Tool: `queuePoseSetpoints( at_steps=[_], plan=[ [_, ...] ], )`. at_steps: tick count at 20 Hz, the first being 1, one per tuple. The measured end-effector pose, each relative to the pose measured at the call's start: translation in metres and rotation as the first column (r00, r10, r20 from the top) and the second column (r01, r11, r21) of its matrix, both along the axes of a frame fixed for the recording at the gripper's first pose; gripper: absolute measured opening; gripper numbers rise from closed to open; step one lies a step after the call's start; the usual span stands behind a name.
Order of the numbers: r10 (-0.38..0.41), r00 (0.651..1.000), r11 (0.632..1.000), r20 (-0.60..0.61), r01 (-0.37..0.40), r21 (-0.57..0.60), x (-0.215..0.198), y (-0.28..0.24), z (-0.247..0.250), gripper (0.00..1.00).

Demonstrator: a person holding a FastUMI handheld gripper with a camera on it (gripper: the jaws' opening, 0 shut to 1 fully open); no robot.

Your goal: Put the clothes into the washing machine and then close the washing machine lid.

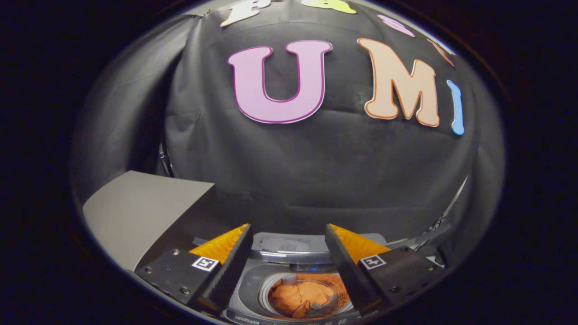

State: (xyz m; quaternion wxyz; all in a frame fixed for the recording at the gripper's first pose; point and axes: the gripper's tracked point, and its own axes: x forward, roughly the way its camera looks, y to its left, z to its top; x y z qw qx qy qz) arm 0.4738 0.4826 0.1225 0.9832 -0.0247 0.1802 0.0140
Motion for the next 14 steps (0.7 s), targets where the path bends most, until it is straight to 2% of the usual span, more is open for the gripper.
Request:
queuePoseSetpoints(
  at_steps=[3, 7, 14],
  plan=[
    [0.002, 1.0, 1.0, -0.025, -0.002, -0.004, 0.0, 0.0, -0.004, 0.97],
    [0.003, 1.0, 0.997, 0.016, -0.002, -0.079, 0.001, -0.002, 0.011, 0.97],
    [-0.017, 0.995, 0.998, 0.096, 0.023, -0.061, 0.0, -0.007, 0.018, 0.97]
  ],
)
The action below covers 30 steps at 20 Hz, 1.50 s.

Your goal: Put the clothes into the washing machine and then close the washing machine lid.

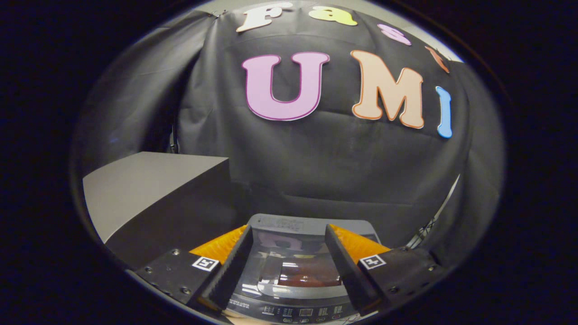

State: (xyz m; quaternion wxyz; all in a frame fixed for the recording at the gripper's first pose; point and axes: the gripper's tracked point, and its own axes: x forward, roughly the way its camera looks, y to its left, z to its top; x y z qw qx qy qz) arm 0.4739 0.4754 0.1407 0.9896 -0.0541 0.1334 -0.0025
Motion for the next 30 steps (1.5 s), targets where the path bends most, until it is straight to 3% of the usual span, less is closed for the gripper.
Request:
queuePoseSetpoints(
  at_steps=[11, 20, 30],
  plan=[
    [-0.067, 0.99, 0.998, 0.128, 0.066, 0.009, -0.018, -0.044, 0.01, 0.97],
    [-0.101, 0.96, 0.994, 0.261, 0.108, -0.014, -0.044, -0.081, 0.014, 0.97],
    [-0.117, 0.944, 0.991, 0.309, 0.092, 0.093, -0.14, -0.124, -0.017, 0.97]
  ],
)
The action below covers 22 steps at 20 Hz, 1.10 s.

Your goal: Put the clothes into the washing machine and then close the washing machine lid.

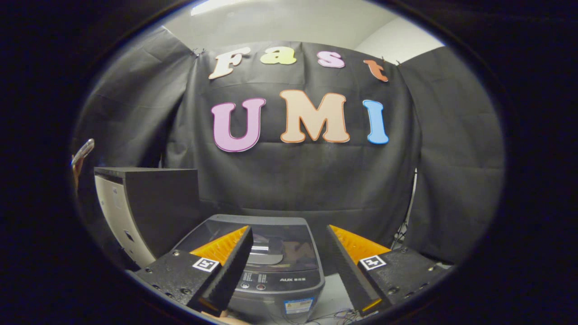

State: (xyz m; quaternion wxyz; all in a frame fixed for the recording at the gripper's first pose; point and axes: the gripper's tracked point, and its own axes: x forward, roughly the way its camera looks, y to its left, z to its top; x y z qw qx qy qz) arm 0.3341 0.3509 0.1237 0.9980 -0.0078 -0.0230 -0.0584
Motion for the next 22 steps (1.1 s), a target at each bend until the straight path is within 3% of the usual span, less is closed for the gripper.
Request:
queuePoseSetpoints(
  at_steps=[11, 16, 22],
  plan=[
    [-0.002, 0.999, 0.999, 0.051, 0.0, 0.047, -0.073, -0.016, -0.031, 0.97],
    [0.012, 0.999, 0.998, 0.045, -0.014, 0.056, -0.088, -0.013, -0.049, 0.97],
    [0.075, 0.997, 0.993, 0.017, -0.077, 0.093, -0.114, 0.003, -0.091, 0.97]
  ],
)
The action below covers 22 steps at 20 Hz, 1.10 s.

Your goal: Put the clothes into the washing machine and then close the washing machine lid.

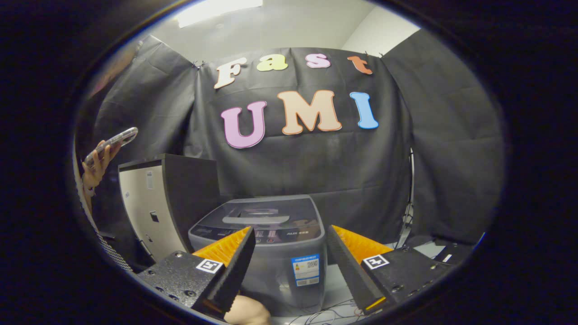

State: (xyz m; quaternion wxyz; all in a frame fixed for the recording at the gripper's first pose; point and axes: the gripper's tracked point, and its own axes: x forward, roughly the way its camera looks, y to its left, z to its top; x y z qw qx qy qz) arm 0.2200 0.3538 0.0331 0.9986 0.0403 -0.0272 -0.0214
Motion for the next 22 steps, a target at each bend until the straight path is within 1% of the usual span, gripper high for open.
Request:
queuePoseSetpoints(
  at_steps=[2, 4, 6, 11, 14, 18, 22],
  plan=[
    [0.01, 1.0, 1.0, -0.02, -0.01, 0.001, -0.005, -0.001, -0.013, 0.97],
    [0.005, 0.998, 1.0, -0.061, -0.006, -0.012, -0.011, -0.003, -0.029, 0.97],
    [0.002, 0.997, 1.0, -0.078, -0.004, -0.019, -0.018, -0.003, -0.036, 0.97],
    [0.011, 0.998, 0.999, -0.062, -0.013, -0.03, -0.02, 0.0, -0.034, 0.97],
    [0.026, 0.997, 0.995, -0.066, -0.033, -0.099, -0.021, 0.009, -0.035, 0.97],
    [0.031, 0.999, 0.995, -0.041, -0.035, -0.089, -0.026, 0.01, -0.03, 0.97],
    [0.037, 0.998, 0.996, -0.044, -0.041, -0.084, -0.027, 0.012, -0.032, 0.98]
  ],
)
